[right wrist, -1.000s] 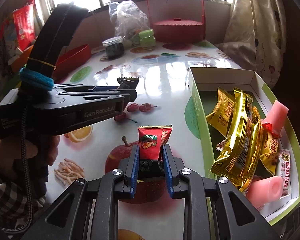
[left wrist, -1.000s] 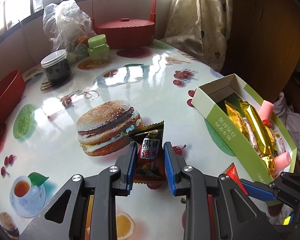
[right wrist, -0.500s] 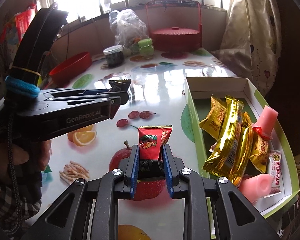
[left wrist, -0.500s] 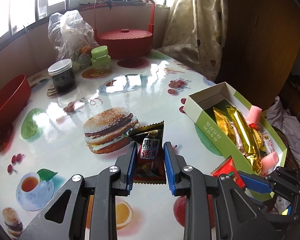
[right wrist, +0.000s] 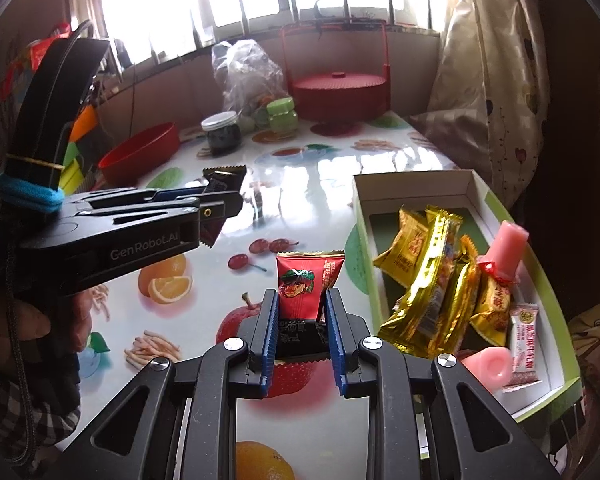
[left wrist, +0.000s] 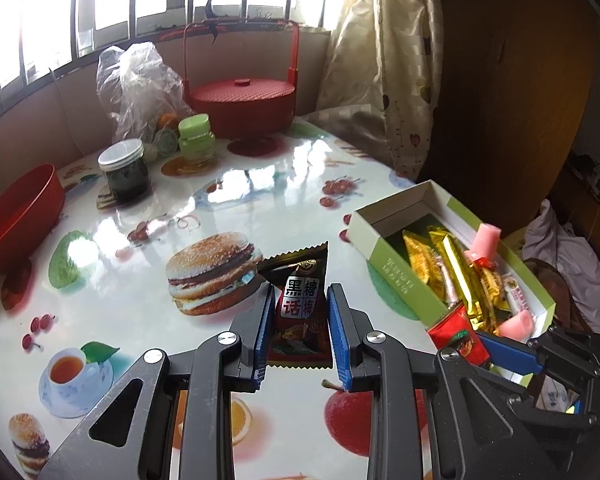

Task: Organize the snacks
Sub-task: 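Carry the red packet in the right tool while the left carries the dark candy to the box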

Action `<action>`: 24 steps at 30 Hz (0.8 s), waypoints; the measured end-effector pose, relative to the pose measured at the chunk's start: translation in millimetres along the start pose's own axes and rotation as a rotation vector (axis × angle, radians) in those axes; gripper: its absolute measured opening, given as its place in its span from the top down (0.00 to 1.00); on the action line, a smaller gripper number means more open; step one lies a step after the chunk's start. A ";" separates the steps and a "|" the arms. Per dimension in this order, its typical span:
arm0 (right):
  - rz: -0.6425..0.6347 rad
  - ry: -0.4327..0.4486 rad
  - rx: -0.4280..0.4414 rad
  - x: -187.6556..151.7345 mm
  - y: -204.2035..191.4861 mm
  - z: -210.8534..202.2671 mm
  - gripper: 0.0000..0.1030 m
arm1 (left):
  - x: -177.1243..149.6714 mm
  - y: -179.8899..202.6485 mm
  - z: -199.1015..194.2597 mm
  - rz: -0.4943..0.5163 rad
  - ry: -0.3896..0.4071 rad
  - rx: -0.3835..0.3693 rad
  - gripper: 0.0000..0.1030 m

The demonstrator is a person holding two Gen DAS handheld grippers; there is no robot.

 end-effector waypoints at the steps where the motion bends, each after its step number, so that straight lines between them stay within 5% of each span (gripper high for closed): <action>1: 0.002 0.004 -0.002 0.6 1.5 -1.6 0.79 | 1.4 1.7 -1.4 0.000 0.005 -0.004 0.73; 24: 0.086 0.083 -0.142 8.6 67.4 -41.2 0.79 | 22.6 64.5 12.4 0.027 0.012 -0.167 0.73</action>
Point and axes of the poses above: each gripper's, at about its wrist camera, not at the fingertips, and z roughly the way its jaws point, y to its right, x to its top, the point moved 1 cm from there along z, roughly the way its jaws point, and after that the axes turned 11 degrees about y, right-handed, at the moved point
